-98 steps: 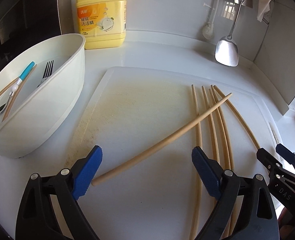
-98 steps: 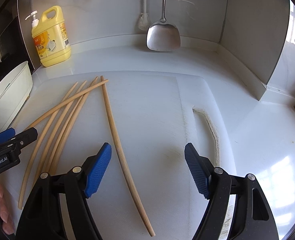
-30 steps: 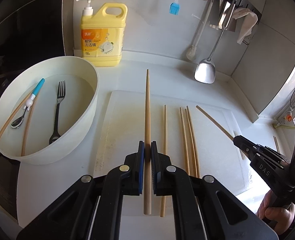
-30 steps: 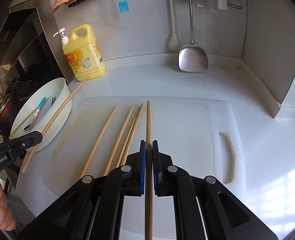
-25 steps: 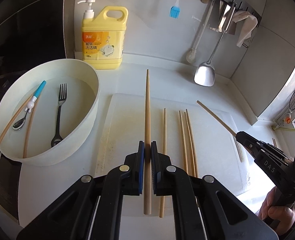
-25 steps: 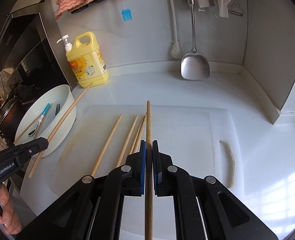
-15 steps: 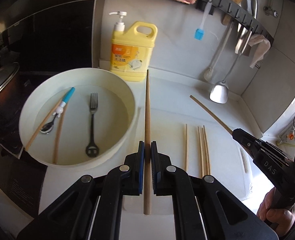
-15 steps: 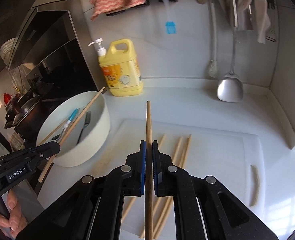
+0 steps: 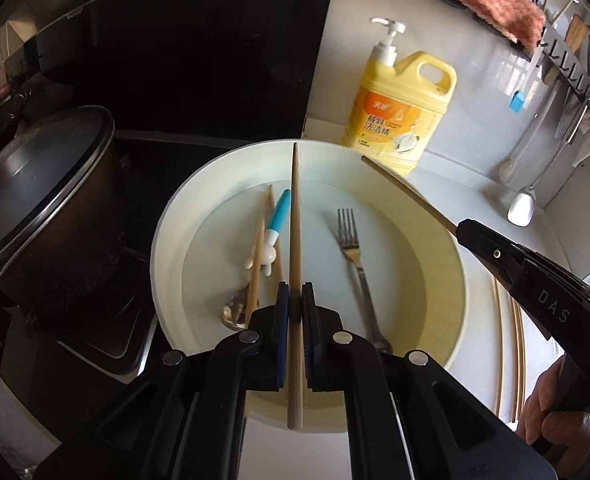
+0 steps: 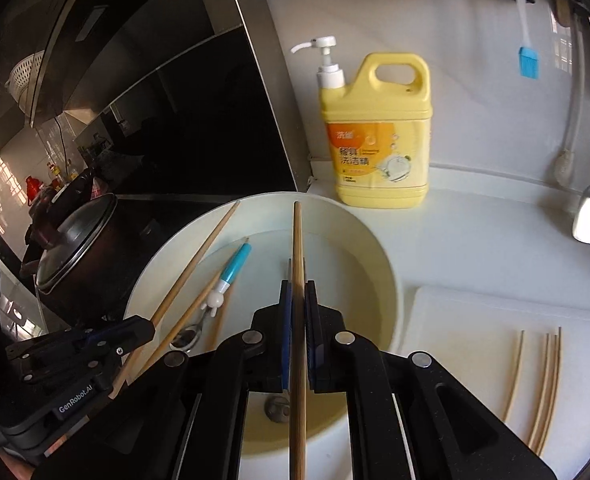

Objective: Organize utensils
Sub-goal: 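Carry the chopsticks in both tools over the white basin, then open both tools to drop the chopsticks into the basin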

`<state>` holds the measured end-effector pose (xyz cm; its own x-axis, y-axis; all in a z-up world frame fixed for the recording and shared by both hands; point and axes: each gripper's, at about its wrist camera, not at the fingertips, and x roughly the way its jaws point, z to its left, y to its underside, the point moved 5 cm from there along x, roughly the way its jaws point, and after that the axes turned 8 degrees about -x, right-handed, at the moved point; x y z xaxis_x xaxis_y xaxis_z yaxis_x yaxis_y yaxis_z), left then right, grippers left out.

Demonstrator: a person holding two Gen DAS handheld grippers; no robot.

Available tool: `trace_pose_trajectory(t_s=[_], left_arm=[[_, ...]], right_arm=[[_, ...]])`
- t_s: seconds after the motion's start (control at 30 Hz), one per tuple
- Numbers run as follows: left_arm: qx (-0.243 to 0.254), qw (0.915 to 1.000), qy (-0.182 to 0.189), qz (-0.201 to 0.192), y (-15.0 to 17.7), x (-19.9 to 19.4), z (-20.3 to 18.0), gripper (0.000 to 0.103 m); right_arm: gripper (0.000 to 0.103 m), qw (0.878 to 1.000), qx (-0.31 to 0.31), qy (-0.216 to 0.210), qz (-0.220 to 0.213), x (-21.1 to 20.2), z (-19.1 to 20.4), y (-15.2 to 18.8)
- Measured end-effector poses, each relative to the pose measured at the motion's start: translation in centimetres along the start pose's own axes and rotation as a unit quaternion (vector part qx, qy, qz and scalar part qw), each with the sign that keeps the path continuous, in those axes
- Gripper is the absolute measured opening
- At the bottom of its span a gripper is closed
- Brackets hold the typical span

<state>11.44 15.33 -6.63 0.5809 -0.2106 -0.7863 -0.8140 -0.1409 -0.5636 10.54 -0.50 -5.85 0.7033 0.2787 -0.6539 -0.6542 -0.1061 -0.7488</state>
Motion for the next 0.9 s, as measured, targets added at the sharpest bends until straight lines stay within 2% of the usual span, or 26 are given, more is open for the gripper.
trace_pose_trajectory(t_s=[0.2,0.33,0.47,0.73,0.77,0.83,0.87,0.9], left_arm=[[0.007,0.9988,0.0,0.05,-0.1,3.7,2.0,0.007],[0.015,0.9987,-0.003,0.049,-0.2,4.7,2.0,0.008],[-0.003,0.9966,-0.004,0.082,0.2,7.0,2.2,0.009],[-0.01,0.9945,-0.02,0.102,-0.4,8.7,1.7,0.011],[-0.016,0.9947,-0.02,0.099,-0.6,8.5,1.8,0.016],[-0.017,0.9959,-0.023,0.086,-1.0,7.8,1.9,0.032],[-0.014,0.9966,-0.028,0.077,-1.3,7.3,1.9,0.047],[-0.014,0.997,-0.035,0.067,-1.4,6.7,2.0,0.069]], right_arm=[[0.006,0.999,0.018,0.003,0.043,4.6,1.6,0.7],[0.006,0.998,0.015,0.001,0.067,6.5,2.1,1.0],[0.006,0.996,0.013,-0.007,0.082,7.6,2.0,0.9],[0.007,0.994,0.0,-0.018,0.112,8.7,1.6,0.8],[0.008,0.994,-0.002,-0.017,0.112,8.6,1.5,0.6],[0.019,0.994,-0.005,-0.017,0.106,8.0,1.3,0.3],[0.022,0.995,-0.007,-0.013,0.102,7.7,1.1,0.2],[0.029,0.995,-0.006,-0.012,0.1,7.3,0.9,0.1]])
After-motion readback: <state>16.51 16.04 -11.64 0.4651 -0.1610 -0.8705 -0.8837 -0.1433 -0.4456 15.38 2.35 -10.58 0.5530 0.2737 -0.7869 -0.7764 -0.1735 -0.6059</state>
